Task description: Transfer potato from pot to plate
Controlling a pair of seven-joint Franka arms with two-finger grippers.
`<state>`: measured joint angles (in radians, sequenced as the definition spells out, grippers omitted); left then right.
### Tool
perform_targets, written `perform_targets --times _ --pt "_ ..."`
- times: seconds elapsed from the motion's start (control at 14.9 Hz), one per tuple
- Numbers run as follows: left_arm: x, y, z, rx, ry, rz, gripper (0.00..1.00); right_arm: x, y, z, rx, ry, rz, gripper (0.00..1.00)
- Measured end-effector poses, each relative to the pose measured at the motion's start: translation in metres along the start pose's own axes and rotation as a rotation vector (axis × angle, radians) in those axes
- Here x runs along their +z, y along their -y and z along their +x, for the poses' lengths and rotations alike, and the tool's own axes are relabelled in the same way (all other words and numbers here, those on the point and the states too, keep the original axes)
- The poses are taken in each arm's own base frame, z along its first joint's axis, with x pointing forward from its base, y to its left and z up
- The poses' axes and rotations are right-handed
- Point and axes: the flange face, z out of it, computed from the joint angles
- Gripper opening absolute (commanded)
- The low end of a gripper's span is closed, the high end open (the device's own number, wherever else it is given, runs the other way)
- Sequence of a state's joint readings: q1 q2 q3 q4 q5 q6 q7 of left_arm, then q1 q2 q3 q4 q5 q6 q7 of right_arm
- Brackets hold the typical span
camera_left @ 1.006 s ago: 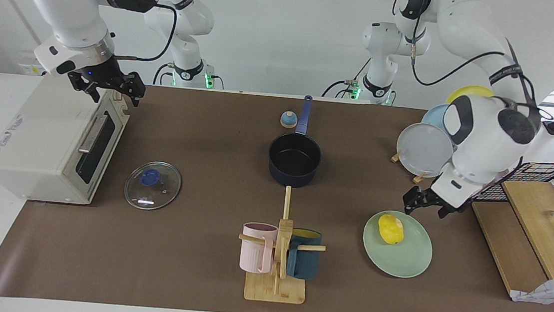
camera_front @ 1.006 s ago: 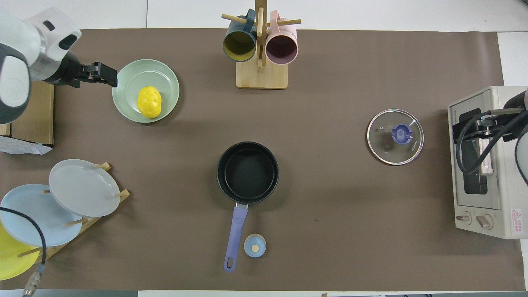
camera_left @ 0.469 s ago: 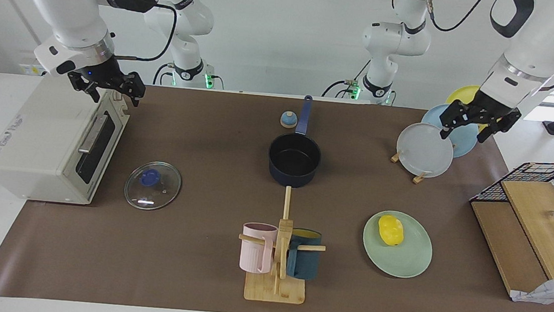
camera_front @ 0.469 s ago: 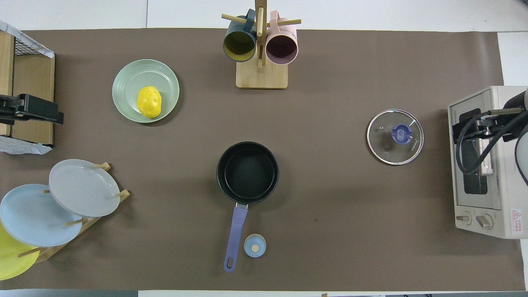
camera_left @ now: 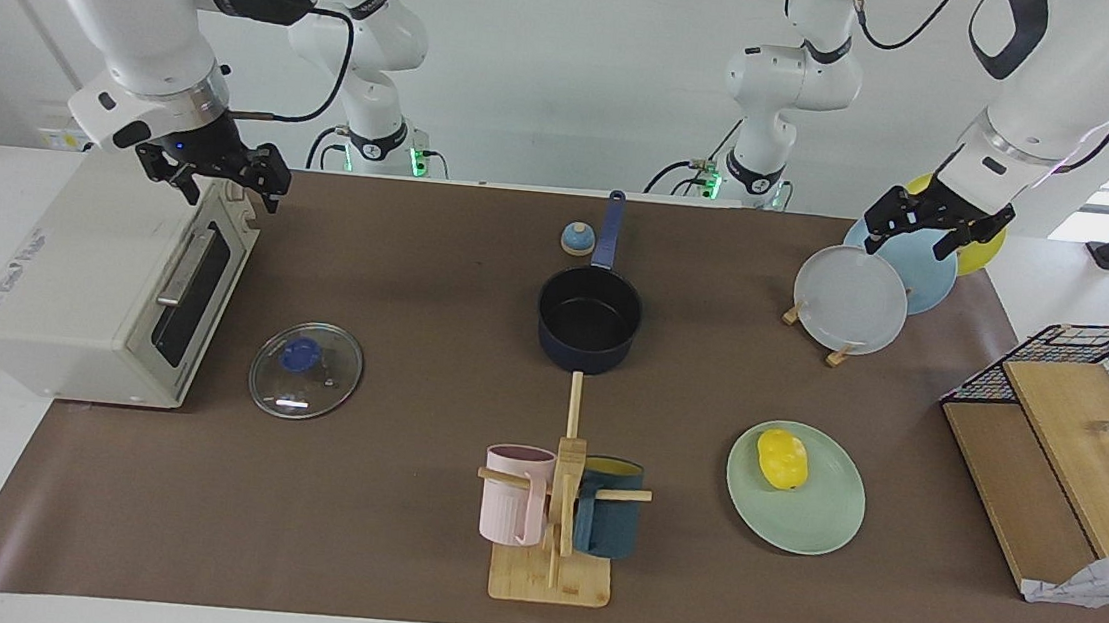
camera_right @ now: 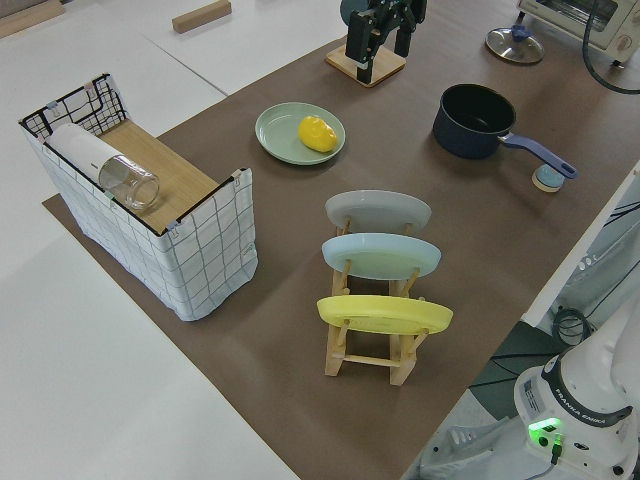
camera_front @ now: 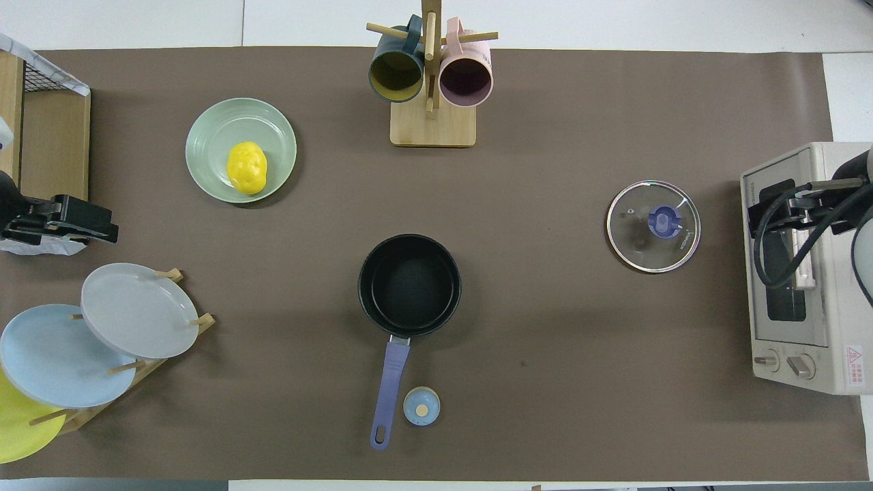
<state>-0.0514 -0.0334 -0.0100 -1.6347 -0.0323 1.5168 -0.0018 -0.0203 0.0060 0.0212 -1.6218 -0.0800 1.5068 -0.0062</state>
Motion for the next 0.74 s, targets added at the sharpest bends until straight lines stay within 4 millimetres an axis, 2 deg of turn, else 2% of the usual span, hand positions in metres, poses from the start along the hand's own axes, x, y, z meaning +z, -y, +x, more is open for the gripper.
perform_targets --times 0.27,0.74 --pt "-0.021 -0.012 0.004 0.019 -0.043 0.001 1.0 0.0 0.0 0.0 0.0 0.0 0.0 1.0" --pt "-0.016 -0.012 0.007 0.018 -0.032 0.001 1.0 0.0 0.0 0.0 0.0 0.0 0.0 1.0"
